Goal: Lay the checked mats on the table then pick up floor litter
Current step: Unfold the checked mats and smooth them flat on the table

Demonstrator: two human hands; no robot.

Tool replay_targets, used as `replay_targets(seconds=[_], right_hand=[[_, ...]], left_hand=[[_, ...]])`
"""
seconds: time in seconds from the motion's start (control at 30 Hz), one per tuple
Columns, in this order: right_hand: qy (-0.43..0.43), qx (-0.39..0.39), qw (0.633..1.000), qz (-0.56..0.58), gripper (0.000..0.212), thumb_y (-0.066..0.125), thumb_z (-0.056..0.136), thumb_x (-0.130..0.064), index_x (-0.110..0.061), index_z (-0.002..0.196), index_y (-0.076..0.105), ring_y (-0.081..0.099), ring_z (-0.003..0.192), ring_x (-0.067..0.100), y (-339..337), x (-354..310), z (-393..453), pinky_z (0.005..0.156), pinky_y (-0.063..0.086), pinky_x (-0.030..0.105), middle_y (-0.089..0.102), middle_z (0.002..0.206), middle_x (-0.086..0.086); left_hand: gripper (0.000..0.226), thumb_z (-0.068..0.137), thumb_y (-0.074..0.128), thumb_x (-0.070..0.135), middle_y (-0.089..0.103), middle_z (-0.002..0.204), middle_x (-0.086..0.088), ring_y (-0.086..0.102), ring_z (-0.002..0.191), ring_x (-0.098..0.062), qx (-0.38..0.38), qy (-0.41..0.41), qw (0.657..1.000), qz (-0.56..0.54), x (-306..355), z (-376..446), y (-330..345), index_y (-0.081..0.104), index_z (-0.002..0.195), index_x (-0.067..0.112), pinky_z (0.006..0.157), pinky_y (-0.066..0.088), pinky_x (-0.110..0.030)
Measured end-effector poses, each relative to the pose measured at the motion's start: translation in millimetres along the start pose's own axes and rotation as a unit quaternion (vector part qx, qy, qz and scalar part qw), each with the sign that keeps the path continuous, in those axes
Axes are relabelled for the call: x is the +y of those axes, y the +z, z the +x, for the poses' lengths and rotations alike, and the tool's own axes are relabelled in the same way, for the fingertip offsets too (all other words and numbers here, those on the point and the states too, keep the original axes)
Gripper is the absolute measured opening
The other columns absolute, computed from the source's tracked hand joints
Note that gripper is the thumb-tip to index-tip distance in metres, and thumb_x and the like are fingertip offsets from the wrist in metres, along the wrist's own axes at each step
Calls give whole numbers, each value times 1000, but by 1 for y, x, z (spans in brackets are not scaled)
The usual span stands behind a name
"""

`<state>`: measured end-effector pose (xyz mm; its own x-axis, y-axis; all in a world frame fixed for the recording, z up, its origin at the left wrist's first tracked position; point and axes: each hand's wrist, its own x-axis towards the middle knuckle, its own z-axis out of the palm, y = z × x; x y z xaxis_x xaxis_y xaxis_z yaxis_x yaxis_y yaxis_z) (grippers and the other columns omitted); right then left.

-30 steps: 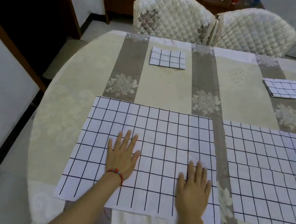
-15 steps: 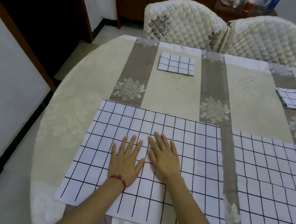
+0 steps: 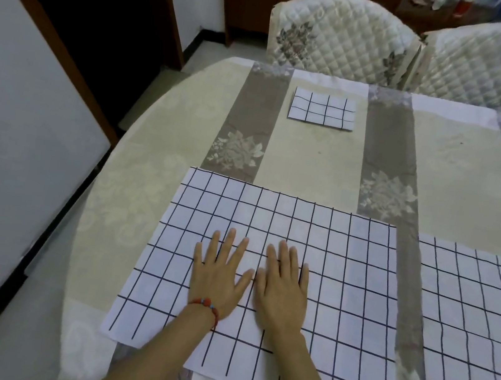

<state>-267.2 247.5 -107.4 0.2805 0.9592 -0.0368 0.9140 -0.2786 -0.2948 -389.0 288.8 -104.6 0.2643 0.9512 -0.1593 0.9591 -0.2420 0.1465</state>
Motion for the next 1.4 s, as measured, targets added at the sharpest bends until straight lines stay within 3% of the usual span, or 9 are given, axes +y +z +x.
replay_targets(seconds=[0.1, 0.23, 0.5, 0.83, 0.93, 1.0, 1.1, 1.33, 1.4], right_hand=[[2, 11, 1000, -9, 49, 28, 93, -36, -20, 138, 39, 23, 139, 17, -1, 1, 1, 113, -3, 34, 38, 148, 4], [-6, -2, 1000, -10, 50, 27, 93, -37, -20, 139, 39, 30, 138, 19, -2, 0, 1, 113, -5, 33, 38, 148, 4], [-26, -32, 999, 19, 69, 0, 85, -49, -22, 146, 18, -3, 143, 11, -7, 3, -1, 110, -23, 27, 8, 157, -2], [-6, 13, 998, 58, 41, 49, 90, -15, -5, 129, 49, 37, 135, 33, -13, -147, -20, 113, 26, 49, 44, 142, 16], [-25, -38, 996, 82, 43, 47, 89, -22, -6, 130, 50, 40, 132, 33, 2, -230, -23, 111, 29, 45, 46, 140, 16], [-48, -75, 991, 105, 43, 45, 92, -23, -11, 133, 46, 41, 132, 28, 11, -285, -26, 109, 31, 39, 45, 142, 11], [-83, -126, 977, 149, 39, 46, 93, -19, -14, 132, 46, 50, 122, 26, 22, -355, -34, 99, 40, 34, 50, 137, 7], [-68, -231, 952, 191, 29, 54, 89, -9, -4, 118, 60, 61, 107, 28, 70, -449, -38, 81, 39, 19, 63, 118, 15], [-55, -274, 942, 188, 30, 52, 91, -10, -4, 120, 57, 59, 111, 29, 89, -459, -34, 82, 38, 19, 62, 121, 15]], left_hand=[[70, 75, -24, 64, -15, 150, 8, -8, 144, -20, 23, -73, 996, -35, -23, 7, -2, -13, 138, 35, 116, -5, -47], [64, 87, 5, 55, -5, 158, 1, -5, 146, -24, 26, -148, 988, -38, -73, 9, -15, -2, 145, 29, 119, 0, -48], [108, 56, -21, 81, -9, 155, 4, -4, 146, -19, -33, -53, 995, -80, -124, -8, -37, -1, 146, 24, 118, -5, -38], [126, 49, -21, 86, 28, 152, -6, 26, 140, -21, -8, -51, 979, -197, -276, -56, -87, 32, 140, 17, 115, 20, -36], [100, 71, 10, 83, 43, 142, -9, 40, 130, -24, -23, -89, 960, -265, -355, -81, -99, 41, 135, 13, 110, 33, -34], [55, 92, 38, 48, 44, 140, -8, 41, 129, -23, -31, -132, 943, -303, -406, -99, -106, 40, 135, 14, 108, 31, -29], [43, 95, 43, 24, 43, 142, -9, 43, 129, -23, -39, -213, 906, -365, -473, -124, -112, 39, 136, 12, 110, 31, -30], [33, 95, 44, 24, 57, 126, -7, 53, 118, -23, -80, -335, 843, -413, -570, -176, -94, 54, 124, 9, 97, 38, -23], [22, 95, 44, 24, 62, 109, -8, 58, 103, -23, -99, -361, 828, -417, -586, -182, -82, 63, 102, 16, 87, 42, -25]])
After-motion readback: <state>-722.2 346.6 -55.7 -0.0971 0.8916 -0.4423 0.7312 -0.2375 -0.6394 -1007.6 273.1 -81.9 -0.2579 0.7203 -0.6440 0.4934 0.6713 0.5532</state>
